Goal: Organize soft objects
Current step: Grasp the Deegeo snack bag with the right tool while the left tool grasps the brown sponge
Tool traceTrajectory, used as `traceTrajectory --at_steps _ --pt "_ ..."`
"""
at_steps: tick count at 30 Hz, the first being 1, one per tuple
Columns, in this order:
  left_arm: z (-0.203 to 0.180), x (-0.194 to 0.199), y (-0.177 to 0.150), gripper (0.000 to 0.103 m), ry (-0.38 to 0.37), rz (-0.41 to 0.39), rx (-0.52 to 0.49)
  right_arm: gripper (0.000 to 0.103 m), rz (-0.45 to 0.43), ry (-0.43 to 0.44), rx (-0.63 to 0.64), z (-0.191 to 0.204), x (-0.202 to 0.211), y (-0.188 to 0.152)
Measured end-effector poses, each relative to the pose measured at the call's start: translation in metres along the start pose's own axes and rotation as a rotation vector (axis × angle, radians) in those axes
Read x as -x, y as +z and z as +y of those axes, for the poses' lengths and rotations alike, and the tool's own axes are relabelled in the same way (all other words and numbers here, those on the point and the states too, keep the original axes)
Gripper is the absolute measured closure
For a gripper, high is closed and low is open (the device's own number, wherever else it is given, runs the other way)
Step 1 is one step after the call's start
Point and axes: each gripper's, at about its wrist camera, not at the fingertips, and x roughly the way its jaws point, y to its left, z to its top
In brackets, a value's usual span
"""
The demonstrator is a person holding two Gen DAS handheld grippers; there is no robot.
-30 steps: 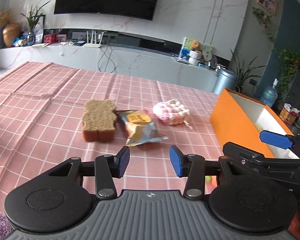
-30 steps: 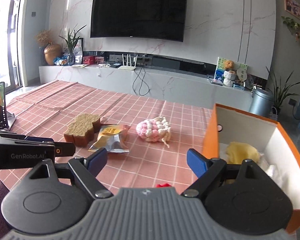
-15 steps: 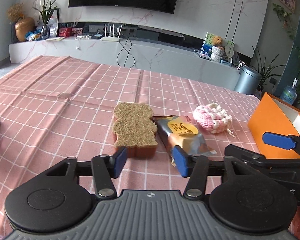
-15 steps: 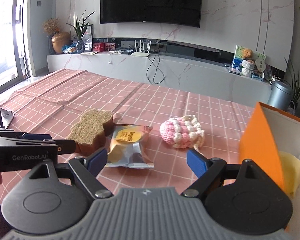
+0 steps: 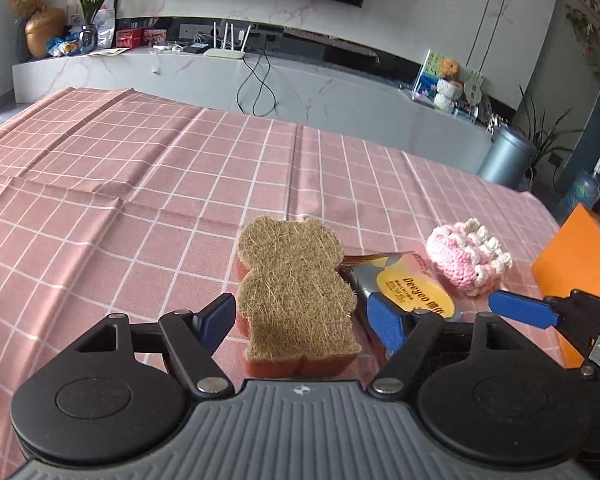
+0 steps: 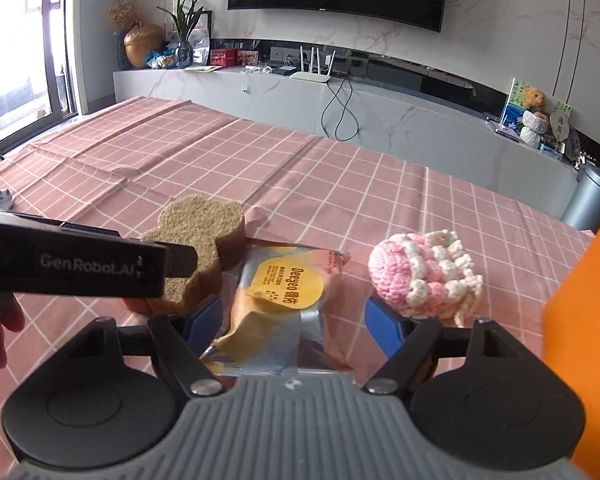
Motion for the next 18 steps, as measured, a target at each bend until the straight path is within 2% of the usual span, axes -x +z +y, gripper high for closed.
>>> traceTrajectory --at_steps 2,4,9,18 --pt "-0.001 -0.004 0.0 0.015 0.004 0.012 -0.018 0.026 0.014 0.001 -0.002 0.001 -0.008 0.0" --pt "0.0 -0.007 -0.001 0.015 0.005 0.018 -0.025 0.031 0.024 -0.018 -0.002 -0.001 -0.014 -0.001" --pt "-0.001 -0.016 -0.004 0.014 0.013 0.042 -0.03 0.032 0.028 -0.003 -0.035 -0.008 -0.018 -0.003" --pt "-0.004 -0.026 -0.01 0.011 0.013 0.034 -0.039 0.035 0.033 0.022 -0.022 -0.006 -0.027 -0.01"
